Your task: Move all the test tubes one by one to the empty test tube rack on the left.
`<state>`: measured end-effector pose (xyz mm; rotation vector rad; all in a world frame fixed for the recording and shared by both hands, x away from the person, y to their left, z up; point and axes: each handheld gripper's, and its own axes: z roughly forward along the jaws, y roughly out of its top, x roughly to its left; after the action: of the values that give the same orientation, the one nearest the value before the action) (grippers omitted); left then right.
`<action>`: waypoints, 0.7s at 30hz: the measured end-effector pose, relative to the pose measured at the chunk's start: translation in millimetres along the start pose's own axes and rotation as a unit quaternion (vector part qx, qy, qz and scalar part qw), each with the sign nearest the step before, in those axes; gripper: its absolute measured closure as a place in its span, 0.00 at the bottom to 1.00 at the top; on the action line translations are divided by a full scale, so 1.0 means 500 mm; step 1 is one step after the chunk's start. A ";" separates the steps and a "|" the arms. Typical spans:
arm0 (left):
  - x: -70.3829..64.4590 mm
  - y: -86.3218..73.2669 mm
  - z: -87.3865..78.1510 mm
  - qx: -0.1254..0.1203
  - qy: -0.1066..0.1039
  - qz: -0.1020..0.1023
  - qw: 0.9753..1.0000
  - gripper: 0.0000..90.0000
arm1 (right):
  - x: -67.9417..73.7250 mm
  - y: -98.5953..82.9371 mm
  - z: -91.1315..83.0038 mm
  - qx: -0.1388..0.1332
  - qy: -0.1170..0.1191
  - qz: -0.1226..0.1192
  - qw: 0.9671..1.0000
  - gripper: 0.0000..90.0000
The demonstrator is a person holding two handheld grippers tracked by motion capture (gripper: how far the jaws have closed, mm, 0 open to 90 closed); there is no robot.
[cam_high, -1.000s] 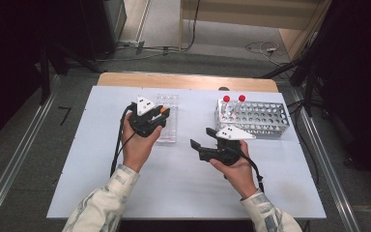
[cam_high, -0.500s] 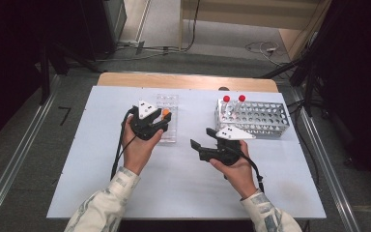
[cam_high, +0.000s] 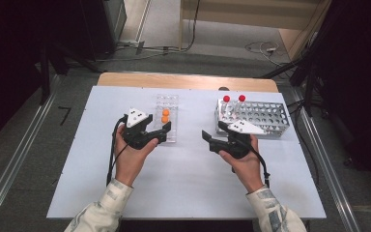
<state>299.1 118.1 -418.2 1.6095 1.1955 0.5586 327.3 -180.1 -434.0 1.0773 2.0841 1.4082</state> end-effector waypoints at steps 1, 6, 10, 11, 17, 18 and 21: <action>0.001 -0.002 -0.002 -0.001 -0.002 -0.003 1.000 0.32 | -0.007 0.001 0.000 0.000 -0.006 0.001 1.000 0.27; 0.004 -0.009 -0.008 0.003 -0.008 -0.003 1.000 0.30 | -0.045 0.008 -0.002 -0.006 -0.044 0.011 0.999 0.27; 0.005 -0.013 -0.016 0.002 -0.009 -0.003 1.000 0.30 | -0.080 0.011 -0.001 -0.010 -0.078 0.022 0.997 0.27; 0.005 -0.015 -0.017 0.002 -0.012 -0.005 1.000 0.30 | -0.088 0.012 -0.002 -0.012 -0.087 0.026 0.996 0.27; 0.007 -0.023 -0.021 0.009 -0.016 0.000 1.000 0.29 | -0.129 0.021 0.004 -0.012 -0.136 0.035 0.990 0.28; 0.007 -0.023 -0.024 0.010 -0.015 0.001 1.000 0.29 | -0.133 0.022 0.006 -0.012 -0.143 0.034 0.989 0.28; 0.006 -0.024 -0.035 0.010 -0.017 0.003 1.000 0.29 | -0.146 0.027 0.018 -0.005 -0.163 0.023 0.986 0.30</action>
<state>281.2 128.7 -422.9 1.6328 1.1743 0.5221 383.9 -228.7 -432.1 1.2654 1.8268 1.1693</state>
